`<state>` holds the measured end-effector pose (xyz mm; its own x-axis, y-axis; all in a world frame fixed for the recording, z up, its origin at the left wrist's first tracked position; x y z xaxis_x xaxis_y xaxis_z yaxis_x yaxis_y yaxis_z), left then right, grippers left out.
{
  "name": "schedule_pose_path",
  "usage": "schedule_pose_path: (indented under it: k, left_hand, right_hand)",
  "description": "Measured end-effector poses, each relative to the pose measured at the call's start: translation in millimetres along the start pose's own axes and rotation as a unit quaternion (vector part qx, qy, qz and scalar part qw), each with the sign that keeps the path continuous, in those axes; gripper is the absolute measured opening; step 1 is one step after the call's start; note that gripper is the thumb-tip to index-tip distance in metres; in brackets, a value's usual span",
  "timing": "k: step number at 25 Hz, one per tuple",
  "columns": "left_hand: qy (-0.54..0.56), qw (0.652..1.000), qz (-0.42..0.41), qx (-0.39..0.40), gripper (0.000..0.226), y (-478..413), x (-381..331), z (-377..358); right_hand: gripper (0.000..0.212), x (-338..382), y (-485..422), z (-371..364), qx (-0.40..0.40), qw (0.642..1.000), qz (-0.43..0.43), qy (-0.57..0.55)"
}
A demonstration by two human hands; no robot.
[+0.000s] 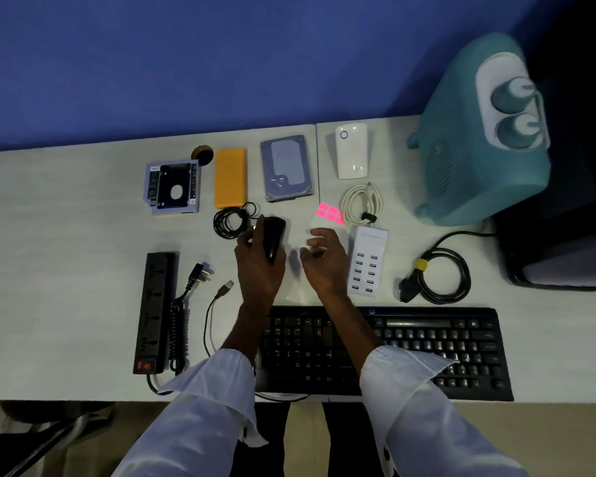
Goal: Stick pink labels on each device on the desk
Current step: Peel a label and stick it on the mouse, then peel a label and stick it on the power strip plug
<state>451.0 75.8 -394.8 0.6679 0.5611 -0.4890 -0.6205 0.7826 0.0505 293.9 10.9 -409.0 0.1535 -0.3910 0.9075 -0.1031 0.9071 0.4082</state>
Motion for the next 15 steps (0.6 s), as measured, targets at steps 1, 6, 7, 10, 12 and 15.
schedule_pose_path:
  k: [1,6,7,10,12,15]
  left_hand:
    - [-0.015,1.000,-0.005,-0.010,0.070,1,-3,0]
    - [-0.094,0.995,-0.008,-0.020,0.076,1,-8,-1]
    - [-0.113,0.993,-0.011,-0.028,0.075,1,-13,1]
    - [-0.140,0.983,-0.105,-0.051,0.063,-4,-50,3]
    - [-0.093,0.982,-0.162,-0.001,0.055,-12,-71,-12]
    - [-0.018,0.986,-0.140,0.091,0.058,-26,-81,-41]
  right_hand:
    - [0.034,3,-1,6,-0.008,1.000,0.012,0.014]
    - [0.041,13,3,17,-0.013,0.996,0.056,0.061]
    - [0.042,12,5,16,-0.007,0.996,0.057,0.072]
    - [0.042,12,8,15,-0.007,0.993,0.062,0.097]
    - [0.041,16,8,16,-0.017,0.993,0.064,0.099]
    - [0.040,19,8,21,-0.028,0.995,0.058,0.081]
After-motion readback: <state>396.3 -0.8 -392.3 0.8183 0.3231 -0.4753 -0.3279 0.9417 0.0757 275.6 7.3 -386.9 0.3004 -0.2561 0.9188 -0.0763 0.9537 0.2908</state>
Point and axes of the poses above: each hand's wrist, its own y-axis away from the middle knuckle, its own z-axis out of the back of the hand, x = y × z, the point moved 8 cm from there along -y, towards the middle knuckle, and after that the axes turned 10 degrees about -y, right-handed, at the moved point
